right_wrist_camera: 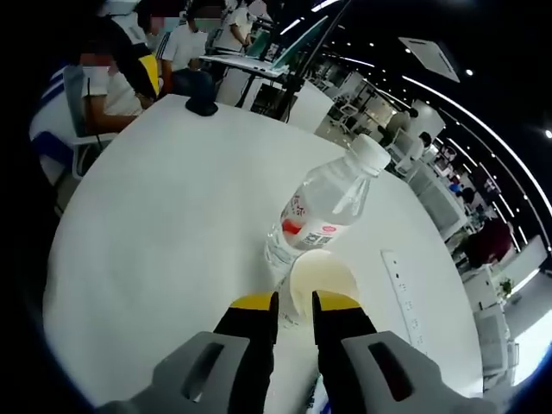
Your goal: Arrange the tabletop items into an orderly group along one side of the table until the central work area is clear of visible clutter.
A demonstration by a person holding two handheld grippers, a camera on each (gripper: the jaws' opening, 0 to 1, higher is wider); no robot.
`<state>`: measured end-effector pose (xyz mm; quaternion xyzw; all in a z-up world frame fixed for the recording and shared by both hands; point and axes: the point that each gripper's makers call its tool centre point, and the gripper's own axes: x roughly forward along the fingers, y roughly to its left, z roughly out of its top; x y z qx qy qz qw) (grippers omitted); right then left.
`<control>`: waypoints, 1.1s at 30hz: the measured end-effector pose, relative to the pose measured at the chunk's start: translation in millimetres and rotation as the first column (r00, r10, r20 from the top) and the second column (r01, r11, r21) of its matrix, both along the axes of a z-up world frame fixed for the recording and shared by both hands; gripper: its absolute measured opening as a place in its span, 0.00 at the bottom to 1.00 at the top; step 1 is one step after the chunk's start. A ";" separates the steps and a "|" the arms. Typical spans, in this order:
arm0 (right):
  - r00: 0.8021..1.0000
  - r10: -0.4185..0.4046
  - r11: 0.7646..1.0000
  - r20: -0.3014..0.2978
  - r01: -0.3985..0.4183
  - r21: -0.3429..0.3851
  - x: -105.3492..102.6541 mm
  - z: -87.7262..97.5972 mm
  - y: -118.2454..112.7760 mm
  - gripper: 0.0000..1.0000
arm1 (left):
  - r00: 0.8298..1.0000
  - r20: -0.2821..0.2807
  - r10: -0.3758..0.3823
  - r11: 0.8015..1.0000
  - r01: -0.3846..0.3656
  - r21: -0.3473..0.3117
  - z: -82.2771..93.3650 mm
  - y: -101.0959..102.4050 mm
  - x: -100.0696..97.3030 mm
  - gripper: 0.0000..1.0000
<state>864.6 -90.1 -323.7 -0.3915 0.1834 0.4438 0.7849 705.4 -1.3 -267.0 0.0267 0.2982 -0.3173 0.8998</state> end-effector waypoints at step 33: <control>0.845 -0.460 0.756 -0.274 0.534 0.378 -55.2 40.6 -126.5 0.75 | 0.997 0.056 -0.054 0.998 0.056 -0.034 8.7 -42.4 40.8 0.97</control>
